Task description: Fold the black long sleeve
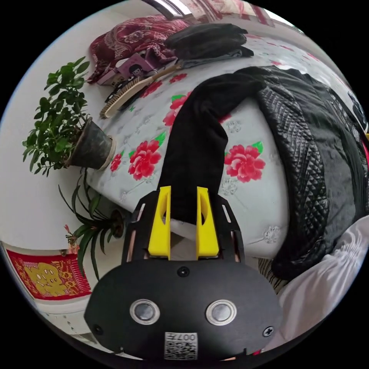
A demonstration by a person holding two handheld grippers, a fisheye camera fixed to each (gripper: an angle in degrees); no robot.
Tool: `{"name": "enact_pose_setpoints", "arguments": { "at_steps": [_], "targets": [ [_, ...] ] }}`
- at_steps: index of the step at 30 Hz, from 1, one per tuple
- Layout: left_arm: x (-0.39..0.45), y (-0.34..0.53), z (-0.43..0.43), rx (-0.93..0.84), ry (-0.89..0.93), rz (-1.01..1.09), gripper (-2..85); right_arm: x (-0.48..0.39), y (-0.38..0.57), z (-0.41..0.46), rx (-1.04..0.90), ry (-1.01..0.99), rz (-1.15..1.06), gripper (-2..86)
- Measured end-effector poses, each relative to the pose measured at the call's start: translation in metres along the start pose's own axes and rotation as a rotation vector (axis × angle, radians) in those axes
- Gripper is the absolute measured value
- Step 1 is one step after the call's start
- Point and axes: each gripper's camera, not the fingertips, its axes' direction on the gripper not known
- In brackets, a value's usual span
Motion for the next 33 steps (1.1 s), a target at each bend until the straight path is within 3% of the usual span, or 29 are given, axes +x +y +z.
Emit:
{"name": "enact_pose_setpoints", "arguments": {
  "at_steps": [2,4,9,14,19,24,30,33],
  "targets": [
    [0.006,0.005,0.022,-0.078,0.02,0.089,4.4,-0.014,0.01,-0.005,-0.001,-0.037,-0.017,-0.1],
    [0.006,0.009,0.024,-0.018,0.014,0.134,0.6,-0.026,0.016,-0.009,0.002,-0.053,-0.036,-0.1],
    [-0.039,0.001,0.024,-0.087,0.072,0.025,-0.8,-0.055,0.044,-0.013,-0.017,-0.06,-0.096,0.0],
    [-0.168,0.027,-0.033,0.163,0.199,-0.344,-1.0,-0.075,0.083,-0.015,-0.041,-0.021,-0.098,0.0],
    [-0.232,0.041,-0.088,0.404,0.25,-0.416,-1.0,-0.084,0.099,-0.009,-0.062,-0.04,-0.054,0.3],
    [-0.233,0.012,-0.081,0.389,0.285,-0.357,-1.0,-0.131,0.106,0.033,-0.193,-0.086,-0.147,1.0],
    [-0.19,-0.016,-0.166,0.701,0.382,-0.109,-0.9,-0.168,0.114,0.043,-0.144,-0.115,-0.062,1.7],
    [-0.127,-0.021,-0.245,0.932,0.537,0.196,-0.6,-0.161,0.127,0.026,-0.078,-0.074,0.042,2.0]
  ]
}}
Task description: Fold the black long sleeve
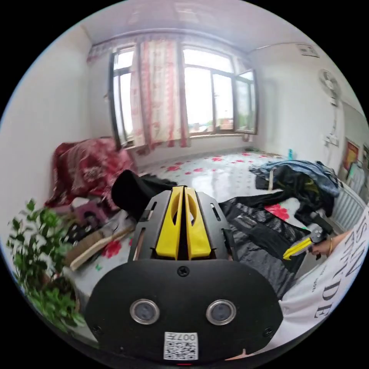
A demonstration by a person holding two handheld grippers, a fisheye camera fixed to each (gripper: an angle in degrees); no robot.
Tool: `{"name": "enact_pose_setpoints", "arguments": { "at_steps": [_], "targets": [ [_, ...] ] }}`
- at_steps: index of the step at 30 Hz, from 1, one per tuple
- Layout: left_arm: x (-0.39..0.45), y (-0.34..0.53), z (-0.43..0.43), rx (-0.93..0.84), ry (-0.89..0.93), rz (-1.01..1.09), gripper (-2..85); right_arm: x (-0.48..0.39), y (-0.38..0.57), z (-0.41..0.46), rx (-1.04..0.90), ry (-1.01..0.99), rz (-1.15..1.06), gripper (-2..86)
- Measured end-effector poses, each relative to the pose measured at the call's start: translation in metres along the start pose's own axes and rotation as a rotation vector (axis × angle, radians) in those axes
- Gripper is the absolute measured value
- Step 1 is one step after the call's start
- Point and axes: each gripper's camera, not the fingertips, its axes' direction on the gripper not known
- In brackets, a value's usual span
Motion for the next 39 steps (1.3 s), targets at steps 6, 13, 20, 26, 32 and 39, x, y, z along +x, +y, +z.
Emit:
{"name": "enact_pose_setpoints", "arguments": {
  "at_steps": [6,13,20,26,32,39],
  "targets": [
    [0.22,-0.036,0.036,0.054,0.804,0.417,6.6,0.05,0.055,-0.048,0.153,0.096,0.31,3.1],
    [0.303,0.087,0.101,-0.37,0.737,0.481,8.3,0.126,0.103,-0.078,0.212,0.093,0.537,5.5],
    [0.258,0.11,0.186,-0.598,0.36,0.415,6.3,0.151,0.052,-0.077,0.197,0.111,0.455,7.3],
    [0.236,0.062,0.306,-0.633,0.331,0.252,6.4,0.175,0.02,-0.046,0.07,0.057,0.506,3.8],
    [0.273,0.082,0.438,-0.912,0.169,0.364,3.0,0.14,0.011,-0.142,0.378,0.063,0.221,0.5],
    [0.261,0.105,0.47,-0.886,0.156,0.283,0.0,0.122,0.041,-0.161,0.232,0.121,0.011,0.6]
  ]
}}
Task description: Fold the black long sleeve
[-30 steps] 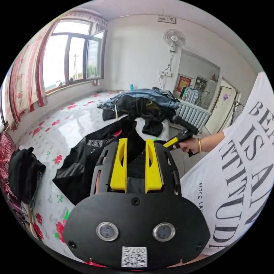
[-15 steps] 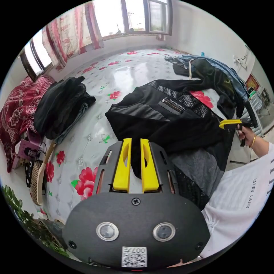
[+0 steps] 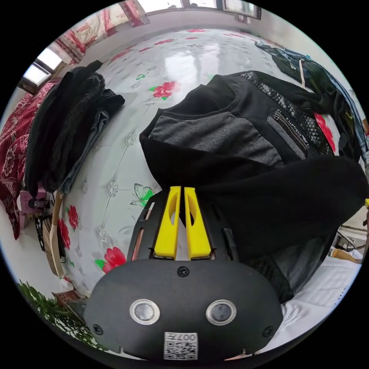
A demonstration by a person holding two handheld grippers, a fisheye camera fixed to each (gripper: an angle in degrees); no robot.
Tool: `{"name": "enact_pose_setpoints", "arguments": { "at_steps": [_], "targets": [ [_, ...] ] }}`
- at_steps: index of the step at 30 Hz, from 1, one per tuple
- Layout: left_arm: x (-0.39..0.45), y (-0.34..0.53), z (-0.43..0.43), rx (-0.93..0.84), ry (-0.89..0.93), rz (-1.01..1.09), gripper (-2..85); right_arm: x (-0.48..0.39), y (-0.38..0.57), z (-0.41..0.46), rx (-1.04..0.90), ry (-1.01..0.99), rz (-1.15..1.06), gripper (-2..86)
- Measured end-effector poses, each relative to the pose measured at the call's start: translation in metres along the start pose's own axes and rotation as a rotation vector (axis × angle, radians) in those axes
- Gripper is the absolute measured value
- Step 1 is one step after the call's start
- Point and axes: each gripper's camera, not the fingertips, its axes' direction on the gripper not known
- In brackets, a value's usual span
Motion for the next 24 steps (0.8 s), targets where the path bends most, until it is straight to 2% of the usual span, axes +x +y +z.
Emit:
{"name": "enact_pose_setpoints", "arguments": {
  "at_steps": [2,4,7,10,12,14,16,19,21,24],
  "targets": [
    [-0.006,0.004,0.002,0.028,0.004,-0.008,1.7,0.028,0.026,0.062,-0.241,-0.16,0.168,1.5],
    [-0.013,0.01,-0.004,0.045,0.011,-0.032,3.6,0.039,0.039,0.087,-0.352,-0.224,0.252,2.6],
    [-0.027,0.036,-0.029,0.128,0.032,-0.077,4.8,0.047,0.037,0.066,-0.253,-0.251,0.282,4.5],
    [-0.033,0.072,-0.041,0.194,0.086,-0.099,4.9,0.071,0.026,0.034,-0.153,-0.136,0.327,6.0],
    [-0.033,0.084,-0.034,0.189,0.113,-0.095,4.9,0.093,0.02,0.025,-0.088,-0.046,0.402,6.6],
    [-0.037,0.079,-0.026,0.194,0.08,-0.077,5.1,0.124,0.011,0.034,-0.038,-0.071,0.513,6.9],
    [-0.045,0.058,-0.032,0.226,0.079,-0.064,6.1,0.135,0.002,0.051,-0.068,-0.087,0.519,6.5],
    [-0.044,0.009,-0.04,0.276,0.085,0.034,5.4,0.133,-0.012,0.084,-0.245,-0.077,0.442,4.1],
    [-0.036,-0.02,-0.023,0.21,0.043,0.093,3.8,0.125,-0.018,0.079,-0.257,0.022,0.38,2.0],
    [-0.034,-0.051,0.033,-0.027,-0.134,0.081,0.0,0.123,-0.024,0.047,-0.212,0.038,0.342,0.6]
  ]
}}
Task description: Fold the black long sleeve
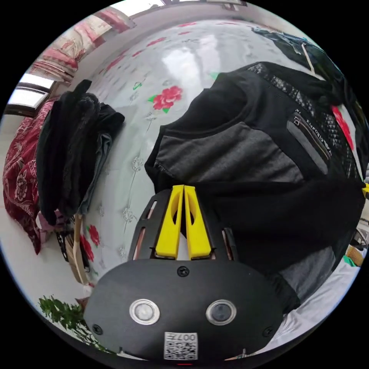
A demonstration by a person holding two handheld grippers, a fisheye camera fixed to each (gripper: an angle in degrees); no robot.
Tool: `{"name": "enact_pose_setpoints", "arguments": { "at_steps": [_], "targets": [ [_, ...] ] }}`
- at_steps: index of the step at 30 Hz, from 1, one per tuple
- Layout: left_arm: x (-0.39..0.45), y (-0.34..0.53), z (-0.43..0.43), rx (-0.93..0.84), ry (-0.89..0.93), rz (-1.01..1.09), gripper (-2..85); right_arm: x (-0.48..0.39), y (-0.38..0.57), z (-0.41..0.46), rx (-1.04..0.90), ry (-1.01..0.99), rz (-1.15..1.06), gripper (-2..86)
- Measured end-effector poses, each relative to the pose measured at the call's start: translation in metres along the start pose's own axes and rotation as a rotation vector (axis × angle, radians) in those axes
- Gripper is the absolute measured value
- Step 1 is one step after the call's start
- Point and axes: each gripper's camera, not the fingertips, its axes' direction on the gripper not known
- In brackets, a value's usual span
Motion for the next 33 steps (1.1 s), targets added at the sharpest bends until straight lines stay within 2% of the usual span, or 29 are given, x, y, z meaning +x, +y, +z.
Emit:
{"name": "enact_pose_setpoints", "arguments": {
  "at_steps": [2,5,8,10,13,16,18,20,23,28,30,33],
  "targets": [
    [-0.018,0.001,0.008,0.051,0.003,-0.087,-0.7,0.008,0.005,-0.026,0.048,-0.011,0.011,0.3],
    [-0.055,0.009,0.016,0.073,0.145,-0.307,-0.8,0.028,0.004,-0.021,0.024,-0.078,0.072,0.7],
    [-0.074,0.023,0.021,0.115,0.227,-0.384,-0.4,0.048,-0.003,0.004,-0.059,-0.092,0.137,1.9],
    [-0.082,0.035,0.014,0.143,0.205,-0.384,0.4,0.056,-0.007,-0.002,-0.053,-0.101,0.137,2.9],
    [-0.099,0.076,-0.015,0.245,0.153,-0.439,4.6,0.079,-0.012,-0.046,0.109,-0.109,0.121,4.3],
    [-0.107,0.133,-0.034,0.279,0.163,-0.517,5.2,0.141,-0.021,-0.092,0.304,-0.112,0.264,5.6],
    [-0.1,0.167,-0.034,0.26,0.213,-0.555,4.9,0.191,-0.028,-0.112,0.404,-0.125,0.408,6.4],
    [-0.081,0.206,-0.027,0.164,0.246,-0.6,3.4,0.255,-0.038,-0.123,0.504,-0.158,0.598,7.5],
    [-0.056,0.249,-0.025,0.069,0.278,-0.657,0.8,0.319,-0.046,-0.122,0.561,-0.186,0.799,8.0],
    [-0.038,0.291,-0.033,-0.028,0.287,-0.724,-0.6,0.373,-0.047,-0.103,0.643,-0.289,0.957,7.0],
    [-0.034,0.299,-0.035,-0.063,0.284,-0.734,-0.8,0.379,-0.046,-0.099,0.695,-0.294,0.975,5.3],
    [-0.032,0.311,-0.038,-0.082,0.32,-0.781,-0.9,0.389,-0.042,-0.091,0.744,-0.411,0.994,1.6]
  ]
}}
